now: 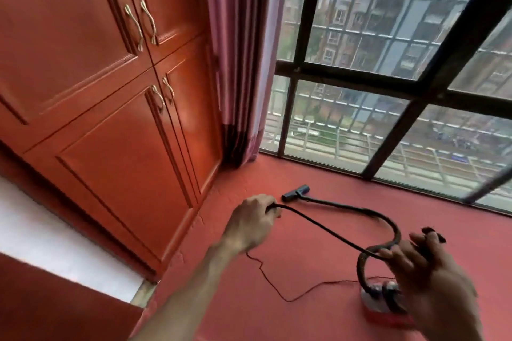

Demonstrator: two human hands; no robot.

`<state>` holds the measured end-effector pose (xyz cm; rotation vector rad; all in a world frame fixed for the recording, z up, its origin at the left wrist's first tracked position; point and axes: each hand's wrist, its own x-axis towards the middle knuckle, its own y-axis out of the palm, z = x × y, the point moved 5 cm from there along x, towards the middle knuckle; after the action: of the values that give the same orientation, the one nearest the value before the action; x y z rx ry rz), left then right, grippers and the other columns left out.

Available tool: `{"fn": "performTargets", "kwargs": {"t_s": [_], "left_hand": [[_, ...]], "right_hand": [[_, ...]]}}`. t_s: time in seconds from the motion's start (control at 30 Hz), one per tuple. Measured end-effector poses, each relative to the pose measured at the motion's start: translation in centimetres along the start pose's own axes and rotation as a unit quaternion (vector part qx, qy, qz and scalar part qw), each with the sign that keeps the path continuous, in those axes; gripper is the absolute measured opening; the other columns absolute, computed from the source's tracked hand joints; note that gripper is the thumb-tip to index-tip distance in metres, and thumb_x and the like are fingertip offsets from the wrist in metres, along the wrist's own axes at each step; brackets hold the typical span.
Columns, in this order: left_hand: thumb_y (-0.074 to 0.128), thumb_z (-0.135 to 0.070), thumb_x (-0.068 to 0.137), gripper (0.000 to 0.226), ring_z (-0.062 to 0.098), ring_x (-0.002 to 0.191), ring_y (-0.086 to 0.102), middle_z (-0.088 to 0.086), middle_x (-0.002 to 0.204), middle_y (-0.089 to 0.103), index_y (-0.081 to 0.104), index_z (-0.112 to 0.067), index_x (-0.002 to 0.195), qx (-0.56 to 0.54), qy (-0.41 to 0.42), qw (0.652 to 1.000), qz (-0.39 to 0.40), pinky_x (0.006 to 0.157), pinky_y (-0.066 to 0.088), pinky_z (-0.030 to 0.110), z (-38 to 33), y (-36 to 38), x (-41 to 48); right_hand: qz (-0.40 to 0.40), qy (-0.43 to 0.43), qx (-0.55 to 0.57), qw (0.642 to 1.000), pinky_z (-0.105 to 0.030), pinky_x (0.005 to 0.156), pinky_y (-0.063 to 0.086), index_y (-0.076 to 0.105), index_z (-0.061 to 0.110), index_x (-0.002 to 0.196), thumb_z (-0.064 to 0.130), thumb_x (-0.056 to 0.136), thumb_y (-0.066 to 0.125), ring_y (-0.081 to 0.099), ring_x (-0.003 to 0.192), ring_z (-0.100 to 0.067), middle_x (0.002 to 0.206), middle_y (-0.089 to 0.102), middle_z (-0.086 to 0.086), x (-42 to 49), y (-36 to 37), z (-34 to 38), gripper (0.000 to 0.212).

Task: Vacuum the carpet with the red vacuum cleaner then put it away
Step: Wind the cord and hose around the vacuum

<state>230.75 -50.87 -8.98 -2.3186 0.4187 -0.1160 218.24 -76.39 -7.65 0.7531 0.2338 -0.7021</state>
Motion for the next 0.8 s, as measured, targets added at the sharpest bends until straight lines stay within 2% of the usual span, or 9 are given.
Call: {"fn": "performTargets", "kwargs": {"t_s": [0.07, 0.13, 0.2, 0.23, 0.27, 0.37, 0.43, 0.57, 0.8], "left_hand": [[0.059, -0.031, 0.096, 0.025, 0.024, 0.086, 0.066, 0.004, 0.088, 0.073, 0.070, -0.012, 0.086, -0.059, 0.026, 0.998, -0.013, 0.079, 0.052, 0.044, -4.0, 0.4, 0.7], [0.064, -0.028, 0.094, 0.021, 0.021, 0.082, 0.067, 0.002, 0.083, 0.074, 0.073, -0.012, 0.085, -0.097, 0.062, 0.993, -0.013, 0.078, 0.051, 0.045, -8.1, 0.4, 0.9], [0.069, -0.017, 0.093, 0.009, 0.016, 0.081, 0.067, -0.001, 0.084, 0.075, 0.075, -0.012, 0.088, -0.136, 0.121, 0.983, 0.022, 0.081, 0.052, 0.042, -11.7, 0.3, 0.7], [0.070, -0.014, 0.092, 0.005, 0.014, 0.081, 0.068, -0.003, 0.085, 0.075, 0.075, -0.012, 0.090, -0.157, 0.151, 0.975, 0.049, 0.082, 0.054, 0.039, -13.1, 0.2, 0.5], [0.071, -0.011, 0.091, 0.005, 0.011, 0.082, 0.068, -0.005, 0.086, 0.074, 0.075, -0.012, 0.091, -0.176, 0.174, 0.966, 0.077, 0.084, 0.056, 0.036, -14.2, 0.2, 0.2], [0.066, -0.005, 0.093, 0.007, 0.012, 0.087, 0.068, 0.003, 0.088, 0.072, 0.071, -0.010, 0.091, -0.270, 0.166, 0.938, 0.141, 0.091, 0.058, 0.041, -14.7, 0.2, -0.5], [0.061, -0.009, 0.094, 0.008, 0.024, 0.089, 0.070, 0.015, 0.087, 0.069, 0.067, -0.005, 0.090, -0.377, 0.111, 0.906, 0.157, 0.090, 0.059, 0.048, -13.8, -0.2, -0.6], [0.059, -0.020, 0.088, 0.022, 0.029, 0.073, 0.071, 0.007, 0.063, 0.053, 0.063, 0.001, 0.084, -0.558, 0.000, 0.822, 0.114, 0.080, 0.061, 0.055, -9.5, -1.3, 0.8], [0.058, -0.022, 0.087, 0.030, 0.014, 0.048, 0.055, 0.002, 0.056, 0.040, 0.064, 0.002, 0.104, -0.628, -0.148, 0.760, 0.072, 0.056, 0.061, 0.042, -0.1, 0.8, 1.9]], "right_hand": [[0.047, 0.040, 0.037, 0.997, -0.022, 0.063, 0.054, 0.057, 0.022, 0.073, 0.033, 0.083, 0.066, 0.044, 0.048, -0.012, 0.060, 0.040, 0.003, 1.4, -2.4, 0.0, 0.018], [0.119, 0.086, 0.042, 0.988, -0.018, 0.089, 0.040, 0.066, 0.017, 0.082, 0.025, 0.093, 0.061, 0.043, 0.062, -0.009, 0.069, 0.043, 0.004, 2.4, -4.4, -1.0, 0.015], [0.094, 0.189, 0.077, 0.974, -0.024, 0.088, 0.043, 0.065, 0.009, 0.070, 0.009, 0.070, 0.088, 0.048, 0.058, -0.009, 0.062, 0.047, 0.003, 2.4, -6.5, -3.5, 0.024], [0.065, 0.240, 0.114, 0.962, -0.032, 0.075, 0.053, 0.062, 0.006, 0.060, 0.004, 0.053, 0.096, 0.054, 0.053, -0.013, 0.057, 0.051, 0.000, 2.2, -6.6, -5.4, 0.035], [0.037, 0.250, 0.138, 0.958, -0.039, 0.066, 0.057, 0.058, 0.003, 0.057, 0.004, 0.060, 0.093, 0.060, 0.055, -0.022, 0.059, 0.058, -0.008, 1.7, -6.0, -6.6, 0.034], [-0.031, 0.302, 0.156, 0.940, -0.053, 0.095, 0.046, 0.048, 0.005, 0.068, 0.024, 0.104, 0.044, 0.062, 0.093, -0.044, 0.094, 0.064, -0.036, 0.6, -3.2, -8.2, 0.040], [-0.051, 0.271, 0.179, 0.944, -0.054, 0.095, 0.048, 0.045, 0.008, 0.070, 0.025, 0.107, 0.035, 0.062, 0.097, -0.048, 0.106, 0.060, -0.040, 1.4, -1.2, -7.9, 0.042], [-0.067, 0.103, 0.239, 0.963, -0.045, 0.056, 0.060, 0.044, 0.007, 0.076, 0.021, 0.109, 0.030, 0.072, 0.059, -0.035, 0.068, 0.068, -0.029, 3.2, 1.0, -4.1, 0.038], [-0.142, -0.054, 0.084, 0.985, -0.020, 0.038, 0.047, 0.050, 0.010, 0.086, 0.020, 0.106, 0.041, 0.058, 0.039, -0.013, 0.058, 0.066, -0.015, -0.3, 4.9, -3.1, 0.024]]}}
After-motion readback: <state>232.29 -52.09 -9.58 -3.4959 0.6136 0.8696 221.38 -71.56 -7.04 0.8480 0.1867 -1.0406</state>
